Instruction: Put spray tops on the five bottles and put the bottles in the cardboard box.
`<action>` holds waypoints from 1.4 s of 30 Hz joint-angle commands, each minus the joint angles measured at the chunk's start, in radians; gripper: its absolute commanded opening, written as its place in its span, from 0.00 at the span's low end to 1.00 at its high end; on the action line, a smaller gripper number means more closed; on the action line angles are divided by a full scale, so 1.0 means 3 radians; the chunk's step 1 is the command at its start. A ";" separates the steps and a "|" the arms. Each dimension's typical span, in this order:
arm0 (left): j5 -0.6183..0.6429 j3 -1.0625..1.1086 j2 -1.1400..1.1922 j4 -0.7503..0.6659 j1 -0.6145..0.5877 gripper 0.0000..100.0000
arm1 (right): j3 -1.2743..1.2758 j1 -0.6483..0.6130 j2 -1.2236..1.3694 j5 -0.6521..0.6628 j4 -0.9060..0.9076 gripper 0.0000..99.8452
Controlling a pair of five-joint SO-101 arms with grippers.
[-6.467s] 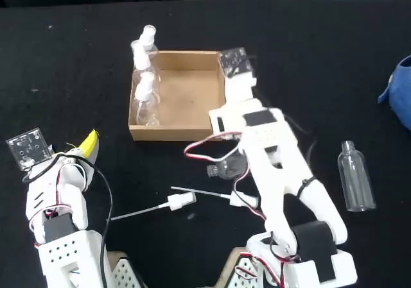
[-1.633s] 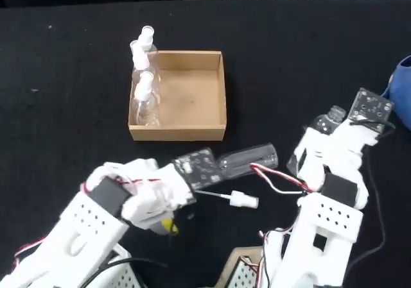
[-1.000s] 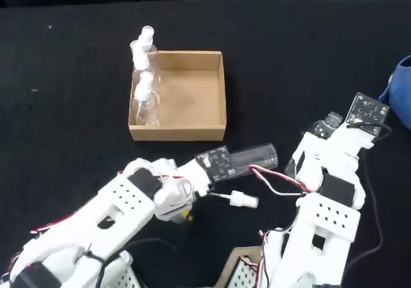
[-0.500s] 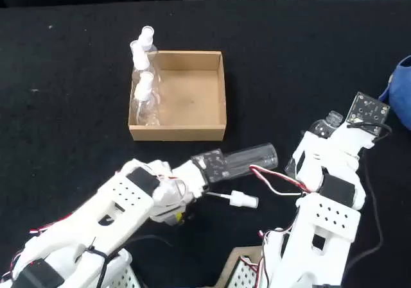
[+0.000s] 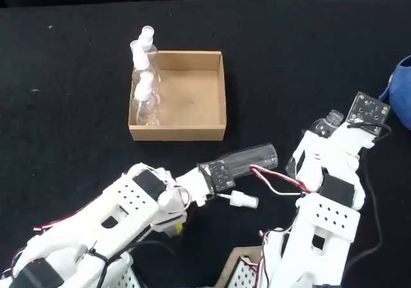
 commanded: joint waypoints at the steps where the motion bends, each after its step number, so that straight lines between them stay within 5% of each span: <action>1: 0.0005 -0.0156 -0.0015 0.0036 0.0043 0.16 | 0.0023 0.0051 -0.0110 0.0031 -0.0189 0.01; 16: 0.0583 -0.0156 0.0026 -0.0332 0.0003 0.16 | 0.0023 0.0051 -0.0115 0.0031 -0.0189 0.01; 19: 0.0706 -0.0176 0.0026 -0.0338 0.0003 0.08 | 0.0023 0.0051 -0.0115 0.0031 -0.0184 0.01; 27: 0.0726 -0.0105 0.0031 -0.0307 0.0003 0.04 | 0.0023 0.0051 -0.0115 0.0031 -0.0179 0.01; 33: 0.0721 -0.0263 0.0302 -0.0072 -0.0033 0.18 | 0.0023 0.0051 -0.0115 0.0031 -0.0174 0.01; 42: 0.0726 -0.0734 0.0956 -0.0020 -0.0340 0.08 | 0.0023 0.0056 -0.0115 0.0031 -0.0174 0.01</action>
